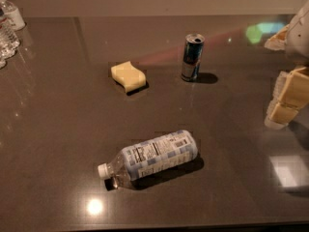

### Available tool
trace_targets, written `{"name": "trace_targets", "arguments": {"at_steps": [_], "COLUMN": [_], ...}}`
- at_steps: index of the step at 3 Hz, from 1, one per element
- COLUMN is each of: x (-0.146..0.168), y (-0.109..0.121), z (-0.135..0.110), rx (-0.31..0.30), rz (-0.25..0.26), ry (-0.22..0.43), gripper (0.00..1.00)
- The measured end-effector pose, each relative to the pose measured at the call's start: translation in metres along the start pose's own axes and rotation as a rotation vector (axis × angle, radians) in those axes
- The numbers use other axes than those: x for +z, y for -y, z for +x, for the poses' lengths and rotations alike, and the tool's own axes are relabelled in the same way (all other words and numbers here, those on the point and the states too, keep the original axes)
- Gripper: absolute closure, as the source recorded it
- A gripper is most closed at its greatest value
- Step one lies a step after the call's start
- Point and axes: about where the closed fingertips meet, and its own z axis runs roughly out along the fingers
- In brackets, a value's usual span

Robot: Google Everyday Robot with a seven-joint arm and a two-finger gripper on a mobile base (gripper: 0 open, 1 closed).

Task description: Move blue plastic bottle near redbull can

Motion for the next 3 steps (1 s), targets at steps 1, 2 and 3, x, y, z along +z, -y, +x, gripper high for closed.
{"name": "trace_targets", "arguments": {"at_steps": [1, 2, 3], "x": [0.000, 0.002, 0.013], "y": [0.000, -0.004, -0.023], "z": [0.000, -0.006, -0.026], "rx": [0.000, -0.024, -0.111], "rz": [0.000, -0.014, -0.045], "ry": [0.000, 0.020, 0.057], "gripper": [0.00, 0.00, 0.00]}}
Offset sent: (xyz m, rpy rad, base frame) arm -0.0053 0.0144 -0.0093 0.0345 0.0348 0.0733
